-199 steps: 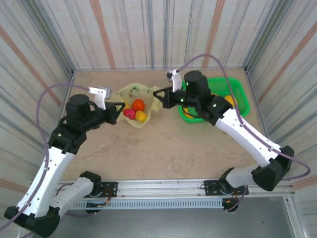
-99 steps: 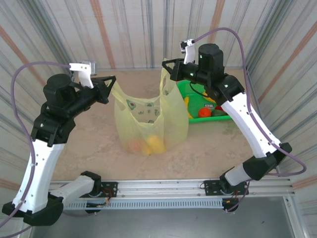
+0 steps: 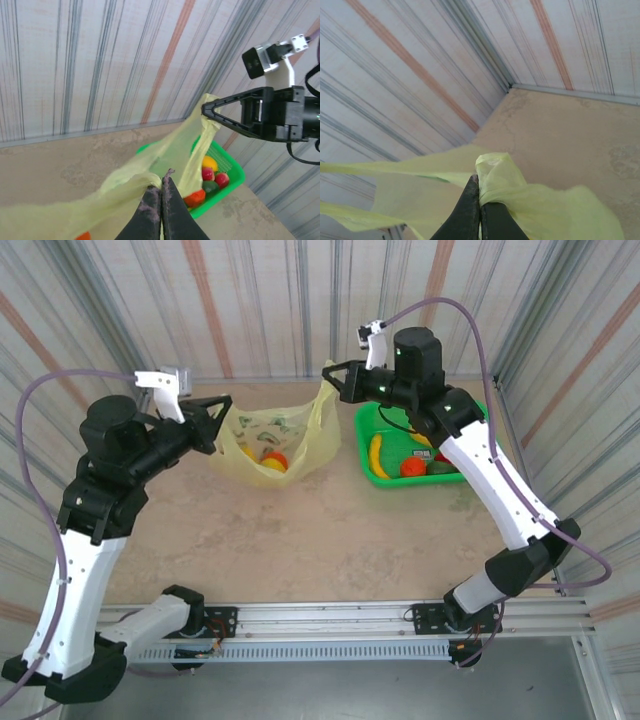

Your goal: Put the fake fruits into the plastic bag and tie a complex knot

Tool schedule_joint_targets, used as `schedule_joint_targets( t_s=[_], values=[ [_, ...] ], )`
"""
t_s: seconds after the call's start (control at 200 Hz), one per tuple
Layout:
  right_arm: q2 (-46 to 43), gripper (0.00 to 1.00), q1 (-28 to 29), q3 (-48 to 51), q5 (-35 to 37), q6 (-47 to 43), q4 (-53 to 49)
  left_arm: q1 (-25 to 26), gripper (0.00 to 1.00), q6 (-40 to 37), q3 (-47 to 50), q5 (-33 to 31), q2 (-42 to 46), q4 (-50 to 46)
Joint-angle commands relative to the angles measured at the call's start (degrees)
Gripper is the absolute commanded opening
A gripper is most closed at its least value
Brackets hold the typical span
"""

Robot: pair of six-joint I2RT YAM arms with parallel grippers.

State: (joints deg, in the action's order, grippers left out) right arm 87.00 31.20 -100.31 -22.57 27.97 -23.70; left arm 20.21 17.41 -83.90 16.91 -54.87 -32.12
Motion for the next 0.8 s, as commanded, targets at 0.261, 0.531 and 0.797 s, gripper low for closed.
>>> schedule_joint_targets(
  t_s=[0.261, 0.531, 0.797],
  values=[
    [-2.0, 0.20, -1.5, 17.6, 0.2, -3.5, 1.6, -0.4, 0.00, 5.8, 19.8, 8.7, 4.5, 8.4],
    [-8.9, 0.68, -1.5, 18.3, 1.9, -6.3, 2.5, 0.6, 0.00, 6.0, 22.6, 9.6, 6.0, 9.3],
    [-12.1, 0.68, -3.8, 16.4, 2.4, -7.3, -3.2, 1.1, 0.00, 7.5, 23.6, 9.3, 3.9, 12.5]
  ],
)
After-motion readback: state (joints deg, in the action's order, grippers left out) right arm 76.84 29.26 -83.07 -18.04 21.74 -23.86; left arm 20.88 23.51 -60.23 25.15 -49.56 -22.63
